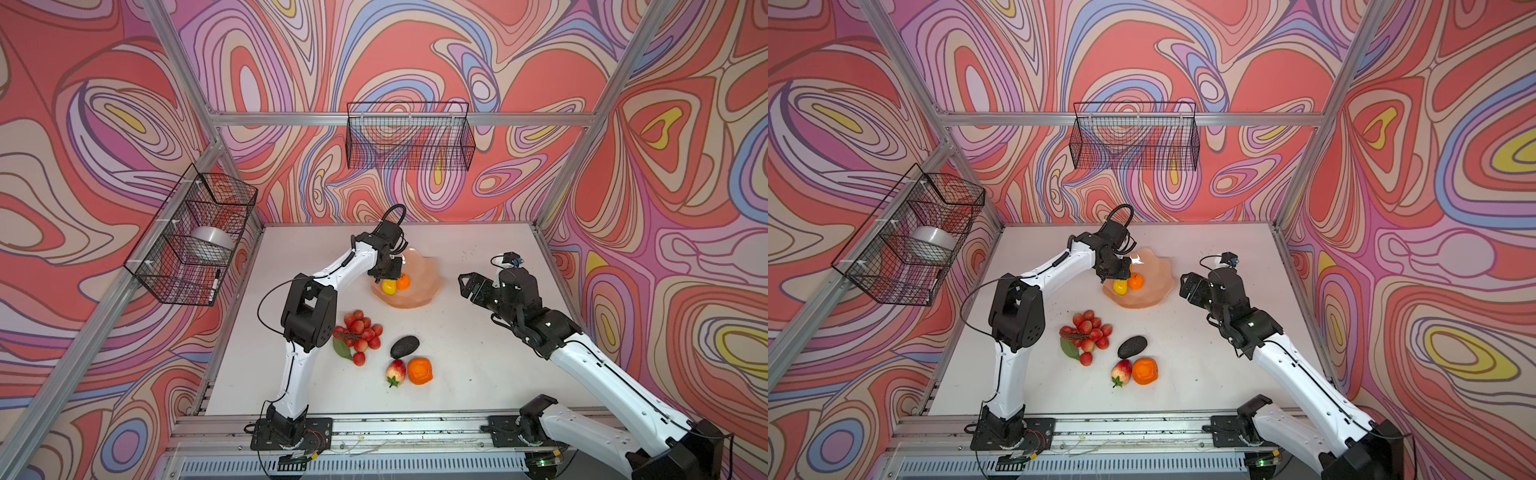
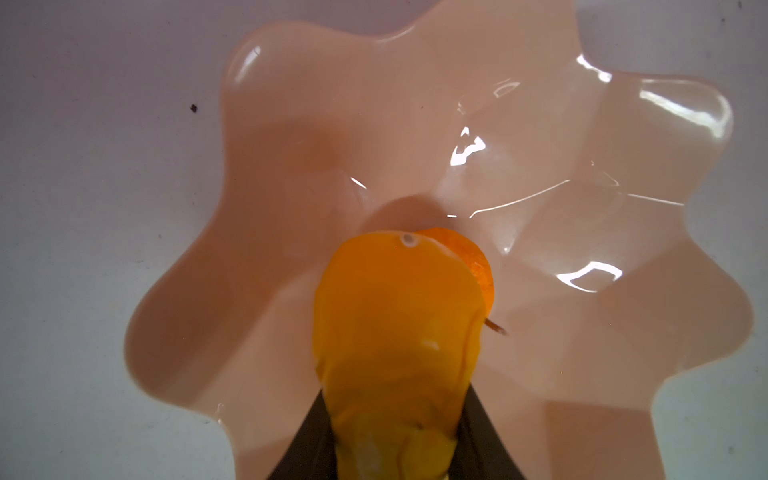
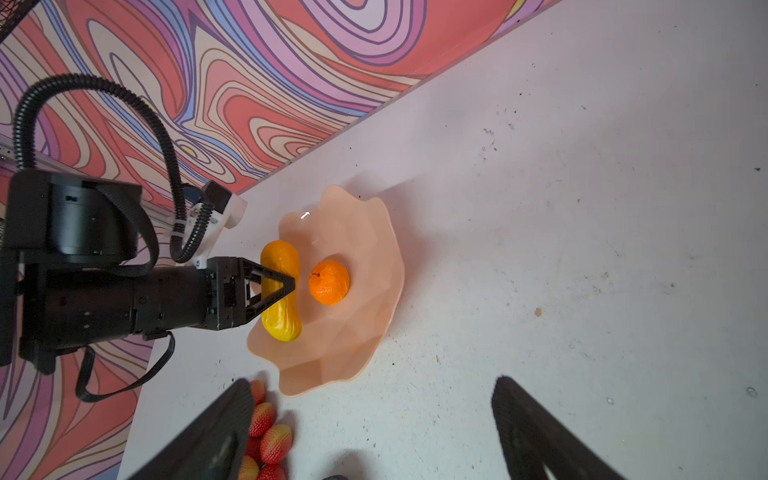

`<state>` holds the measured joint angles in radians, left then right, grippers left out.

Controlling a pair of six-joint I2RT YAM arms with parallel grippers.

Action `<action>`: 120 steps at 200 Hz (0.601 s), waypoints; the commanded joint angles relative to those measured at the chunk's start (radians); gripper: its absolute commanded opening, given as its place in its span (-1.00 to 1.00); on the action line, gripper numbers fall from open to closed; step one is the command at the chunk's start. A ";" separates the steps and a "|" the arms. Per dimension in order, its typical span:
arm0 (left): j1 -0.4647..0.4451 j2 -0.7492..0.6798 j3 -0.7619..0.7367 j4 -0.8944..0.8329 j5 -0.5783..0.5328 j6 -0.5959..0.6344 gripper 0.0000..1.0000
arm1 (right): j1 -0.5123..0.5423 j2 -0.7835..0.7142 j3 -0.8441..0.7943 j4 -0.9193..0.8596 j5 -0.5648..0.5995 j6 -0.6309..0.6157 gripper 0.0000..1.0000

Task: Place and organize the fake fruits in the fruit bowl
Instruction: 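Lift the yellow fruit into the bowl beside the tangerine and release, then grasp the orange persimmon with the right gripper while the left gripper withdraws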

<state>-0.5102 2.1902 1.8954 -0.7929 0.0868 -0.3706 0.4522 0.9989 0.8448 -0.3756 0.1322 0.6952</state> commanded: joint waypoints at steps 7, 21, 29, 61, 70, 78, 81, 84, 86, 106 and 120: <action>0.009 0.069 0.085 -0.090 0.011 -0.013 -0.31 | -0.005 0.012 0.008 -0.024 0.009 -0.022 0.88; 0.010 0.096 0.123 -0.131 0.006 -0.017 -0.13 | -0.006 0.014 0.012 -0.029 0.009 -0.023 0.88; 0.011 0.098 0.121 -0.132 0.003 -0.019 -0.06 | -0.006 0.015 0.012 -0.032 0.010 -0.023 0.88; 0.020 0.043 0.090 -0.108 0.004 -0.015 0.22 | -0.005 0.060 0.049 -0.121 0.043 -0.035 0.84; 0.022 0.006 0.073 -0.086 0.000 -0.007 0.29 | -0.003 0.089 0.071 -0.166 0.037 -0.047 0.84; 0.022 -0.032 0.058 -0.068 -0.007 -0.006 0.31 | 0.004 0.111 0.087 -0.196 0.030 -0.063 0.82; 0.022 -0.049 0.052 -0.060 -0.008 -0.003 0.32 | 0.010 0.118 0.091 -0.206 0.026 -0.069 0.81; 0.022 -0.068 0.045 -0.049 -0.008 -0.002 0.32 | 0.017 0.124 0.096 -0.213 0.023 -0.076 0.81; 0.024 -0.082 0.039 -0.042 -0.008 -0.001 0.33 | 0.022 0.126 0.098 -0.218 0.021 -0.081 0.80; 0.027 -0.232 -0.032 0.046 -0.045 0.019 0.36 | 0.120 0.150 0.106 -0.255 0.016 -0.090 0.80; 0.028 -0.366 -0.105 0.114 -0.108 0.042 0.40 | 0.217 0.174 0.112 -0.289 0.019 -0.055 0.79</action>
<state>-0.4908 2.0655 1.8526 -0.8066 0.0658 -0.3672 0.5453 1.1477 0.9321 -0.5674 0.1493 0.6373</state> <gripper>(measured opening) 0.684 0.898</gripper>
